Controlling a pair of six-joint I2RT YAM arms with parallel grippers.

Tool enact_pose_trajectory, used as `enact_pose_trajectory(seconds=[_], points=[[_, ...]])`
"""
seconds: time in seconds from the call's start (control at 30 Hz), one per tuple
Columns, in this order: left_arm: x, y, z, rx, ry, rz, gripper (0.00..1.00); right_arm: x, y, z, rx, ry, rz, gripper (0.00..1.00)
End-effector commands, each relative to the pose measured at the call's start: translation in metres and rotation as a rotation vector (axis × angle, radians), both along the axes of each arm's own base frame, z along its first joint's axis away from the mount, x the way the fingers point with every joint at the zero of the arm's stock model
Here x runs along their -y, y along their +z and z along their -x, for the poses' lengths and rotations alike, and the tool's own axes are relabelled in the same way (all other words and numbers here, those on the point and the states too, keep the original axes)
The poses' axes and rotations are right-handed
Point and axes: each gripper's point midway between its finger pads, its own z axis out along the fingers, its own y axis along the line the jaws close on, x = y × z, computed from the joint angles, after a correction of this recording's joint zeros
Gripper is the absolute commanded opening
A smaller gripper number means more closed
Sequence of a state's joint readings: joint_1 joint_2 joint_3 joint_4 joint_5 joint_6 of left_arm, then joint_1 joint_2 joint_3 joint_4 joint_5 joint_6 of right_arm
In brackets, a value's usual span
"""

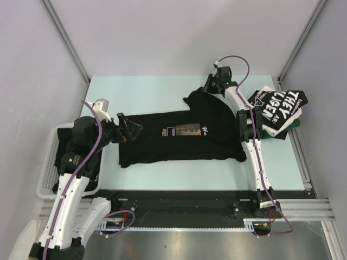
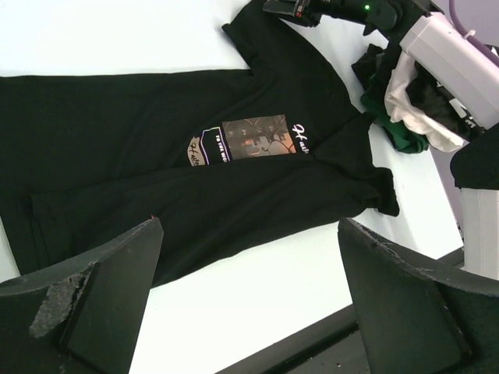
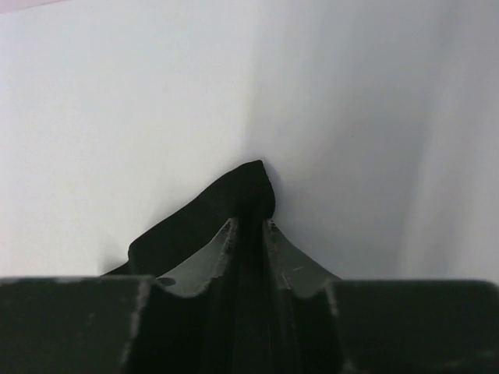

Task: Fold and stack the t-shirts
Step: Grap the side of the flattened tshirt furthest away from the robot with both arms

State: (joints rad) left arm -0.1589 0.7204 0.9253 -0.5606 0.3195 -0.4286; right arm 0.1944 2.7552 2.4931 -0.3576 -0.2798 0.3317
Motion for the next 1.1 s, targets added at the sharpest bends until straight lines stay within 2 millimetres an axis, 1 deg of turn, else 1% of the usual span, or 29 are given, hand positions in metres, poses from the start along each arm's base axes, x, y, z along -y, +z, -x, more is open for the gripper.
enact_pose_trajectory(seconds=[0.0, 0.03, 0.17, 0.3, 0.33, 0.4, 0.43, 0.47, 0.5, 0.53, 0.57, 0.6, 0.63, 0.67, 0.7, 0.73, 0.77, 0.8, 0.83, 0.9, 0.93, 1.0, 1.03, 1.07], points=[[0.004, 0.002, -0.002, 0.008, -0.009, 0.016, 0.99, -0.002, 0.0, -0.001, -0.005, 0.011, -0.027, 0.18], [0.003, 0.002, -0.003, 0.01, -0.009, 0.014, 0.99, -0.001, 0.0, -0.002, -0.006, 0.011, -0.031, 0.11], [0.002, -0.004, -0.005, -0.004, -0.006, -0.002, 0.99, 0.0, 0.001, -0.001, -0.013, 0.009, -0.048, 0.0], [-0.008, -0.019, -0.014, -0.031, 0.05, -0.042, 0.99, 0.005, 0.013, 0.0, 0.002, 0.015, -0.03, 0.0], [-0.012, -0.028, -0.018, -0.042, 0.077, -0.057, 1.0, 0.008, 0.024, -0.001, 0.02, 0.008, -0.017, 0.0], [-0.02, -0.037, -0.028, -0.054, 0.13, -0.073, 1.0, 0.012, 0.031, 0.0, 0.037, 0.02, 0.014, 0.0], [-0.024, -0.045, -0.033, -0.063, 0.156, -0.087, 0.99, 0.016, 0.042, 0.002, 0.046, 0.01, 0.033, 0.0], [-0.025, -0.049, -0.037, -0.066, 0.165, -0.093, 0.99, 0.018, 0.047, 0.003, 0.052, 0.012, 0.046, 0.0], [-0.025, -0.054, -0.045, -0.075, 0.174, -0.098, 1.0, 0.022, 0.047, 0.006, 0.045, 0.015, 0.057, 0.0], [-0.027, -0.062, -0.05, -0.089, 0.19, -0.104, 1.0, 0.026, 0.058, 0.008, 0.05, 0.005, 0.062, 0.0], [-0.027, -0.067, -0.054, -0.097, 0.192, -0.106, 0.99, 0.03, 0.062, 0.01, 0.05, 0.006, 0.064, 0.0], [-0.026, -0.067, -0.061, -0.086, 0.197, -0.101, 1.0, 0.032, 0.065, 0.012, 0.051, 0.008, 0.072, 0.0], [-0.025, -0.08, -0.068, -0.12, 0.194, -0.113, 0.99, 0.036, 0.063, 0.015, 0.037, 0.001, 0.087, 0.0], [-0.026, -0.084, -0.073, -0.12, 0.193, -0.127, 1.0, 0.039, 0.074, 0.017, 0.05, 0.001, 0.092, 0.0], [-0.027, -0.088, -0.08, -0.119, 0.2, -0.137, 1.0, 0.039, 0.076, 0.019, 0.05, 0.006, 0.099, 0.0], [-0.027, -0.097, -0.087, -0.141, 0.199, -0.156, 0.99, 0.04, 0.074, 0.022, 0.043, 0.011, 0.107, 0.0], [-0.027, -0.1, -0.095, -0.124, 0.187, -0.18, 0.99, 0.04, 0.082, 0.024, 0.056, 0.017, 0.109, 0.0], [-0.027, -0.102, -0.1, -0.121, 0.185, -0.192, 1.0, 0.041, 0.083, 0.025, 0.054, 0.017, 0.116, 0.0], [-0.027, -0.111, -0.108, -0.143, 0.18, -0.21, 0.99, 0.044, 0.084, 0.026, 0.055, 0.014, 0.128, 0.0], [-0.029, -0.116, -0.12, -0.139, 0.17, -0.249, 1.0, 0.048, 0.083, 0.029, 0.047, 0.013, 0.14, 0.0], [-0.029, -0.124, -0.132, -0.166, 0.17, -0.264, 1.0, 0.051, 0.084, 0.029, 0.046, 0.012, 0.148, 0.0], [-0.032, -0.136, -0.144, -0.211, 0.168, -0.28, 1.0, 0.051, 0.083, 0.033, 0.036, 0.02, 0.154, 0.0], [-0.035, -0.145, -0.159, -0.248, 0.175, -0.288, 1.0, 0.052, 0.082, 0.034, 0.032, 0.02, 0.157, 0.0], [-0.035, -0.151, -0.164, -0.276, 0.168, -0.282, 0.99, 0.052, 0.079, 0.036, 0.025, 0.026, 0.165, 0.0]])
